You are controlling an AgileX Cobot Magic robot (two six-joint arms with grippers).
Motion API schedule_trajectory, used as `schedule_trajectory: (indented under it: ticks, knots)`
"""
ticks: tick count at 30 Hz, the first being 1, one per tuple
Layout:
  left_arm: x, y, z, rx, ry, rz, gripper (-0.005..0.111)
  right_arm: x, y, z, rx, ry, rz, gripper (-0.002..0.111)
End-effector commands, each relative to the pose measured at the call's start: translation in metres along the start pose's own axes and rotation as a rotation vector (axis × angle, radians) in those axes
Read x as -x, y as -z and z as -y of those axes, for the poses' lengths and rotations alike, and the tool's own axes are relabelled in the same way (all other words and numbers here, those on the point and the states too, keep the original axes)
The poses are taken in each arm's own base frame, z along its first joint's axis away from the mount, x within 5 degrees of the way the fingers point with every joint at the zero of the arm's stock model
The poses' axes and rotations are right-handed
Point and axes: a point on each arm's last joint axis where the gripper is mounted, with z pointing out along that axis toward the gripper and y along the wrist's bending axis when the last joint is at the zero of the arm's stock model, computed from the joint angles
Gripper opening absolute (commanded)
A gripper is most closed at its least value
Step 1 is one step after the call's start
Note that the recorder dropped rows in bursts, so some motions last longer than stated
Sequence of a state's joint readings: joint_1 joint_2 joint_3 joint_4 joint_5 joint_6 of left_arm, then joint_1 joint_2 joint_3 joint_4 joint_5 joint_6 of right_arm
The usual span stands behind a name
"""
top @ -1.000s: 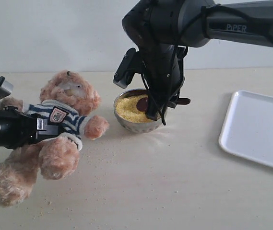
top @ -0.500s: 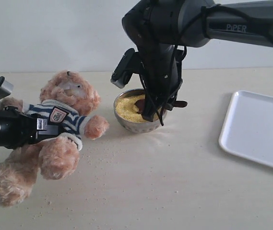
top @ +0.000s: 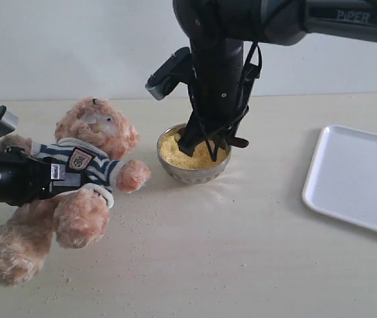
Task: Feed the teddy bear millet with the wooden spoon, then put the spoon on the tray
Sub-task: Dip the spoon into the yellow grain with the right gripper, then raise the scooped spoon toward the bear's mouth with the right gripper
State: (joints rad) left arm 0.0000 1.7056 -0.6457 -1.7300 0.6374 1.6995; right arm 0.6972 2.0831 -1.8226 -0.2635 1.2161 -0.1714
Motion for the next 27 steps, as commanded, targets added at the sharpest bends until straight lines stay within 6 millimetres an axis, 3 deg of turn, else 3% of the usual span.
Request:
schedule_trajectory:
  ticks: [1, 6, 15, 22, 27]
  knots:
    - [0.004, 0.001, 0.003, -0.031, 0.011, 0.021, 0.005, -0.005, 0.031, 0.007, -0.013, -0.025, 0.065, 0.000]
    - [0.004, 0.001, 0.007, -0.072, 0.011, 0.026, 0.005, -0.006, 0.040, 0.003, 0.043, -0.025, 0.095, 0.000]
    - [0.004, 0.001, 0.008, -0.091, 0.010, 0.028, 0.005, -0.019, 0.093, 0.005, 0.093, -0.052, 0.227, 0.000]
    - [0.004, 0.001, 0.008, -0.091, 0.010, 0.028, 0.005, -0.016, 0.105, -0.015, 0.332, -0.057, 0.305, 0.000]
    - [0.004, 0.001, 0.008, -0.091, 0.010, 0.028, 0.005, -0.011, 0.108, -0.019, 0.393, -0.079, 0.353, 0.000]
